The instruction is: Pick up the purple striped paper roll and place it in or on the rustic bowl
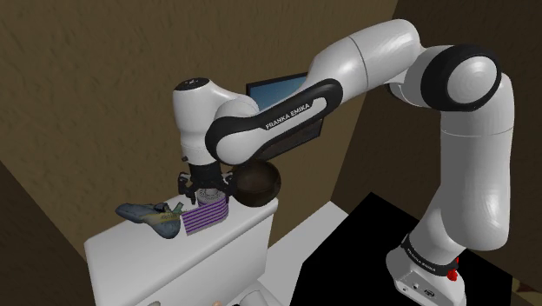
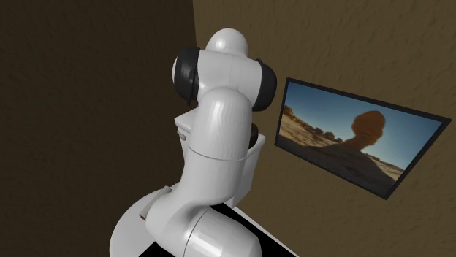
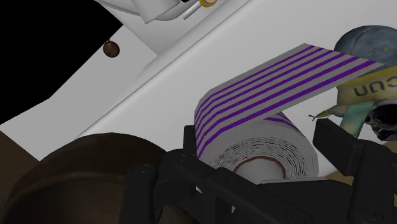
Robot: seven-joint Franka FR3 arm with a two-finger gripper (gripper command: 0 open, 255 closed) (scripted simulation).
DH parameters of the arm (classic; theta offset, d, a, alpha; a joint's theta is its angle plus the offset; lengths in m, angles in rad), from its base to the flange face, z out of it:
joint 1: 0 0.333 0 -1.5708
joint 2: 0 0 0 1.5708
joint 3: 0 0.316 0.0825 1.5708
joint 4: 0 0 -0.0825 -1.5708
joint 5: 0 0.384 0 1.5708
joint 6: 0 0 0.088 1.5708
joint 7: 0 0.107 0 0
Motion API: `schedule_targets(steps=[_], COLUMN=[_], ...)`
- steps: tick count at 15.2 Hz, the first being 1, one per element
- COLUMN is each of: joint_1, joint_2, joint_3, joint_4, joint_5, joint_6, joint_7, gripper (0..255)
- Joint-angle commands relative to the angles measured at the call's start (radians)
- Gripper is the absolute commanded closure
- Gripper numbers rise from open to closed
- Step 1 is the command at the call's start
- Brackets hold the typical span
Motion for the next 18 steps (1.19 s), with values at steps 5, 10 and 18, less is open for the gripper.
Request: schedule_targets(steps=[5, 10, 18], joint_1=[0.005, 0.005, 0.005], joint_2=[0.02, 0.02, 0.02], joint_3=[-0.008, -0.007, -0.007], joint_4=[-0.02, -0.02, -0.02], joint_5=[-0.014, -0.014, -0.014], joint_6=[0.037, 0.037, 0.037], joint_7=[0.01, 0.01, 0.01], gripper=[0, 0, 255])
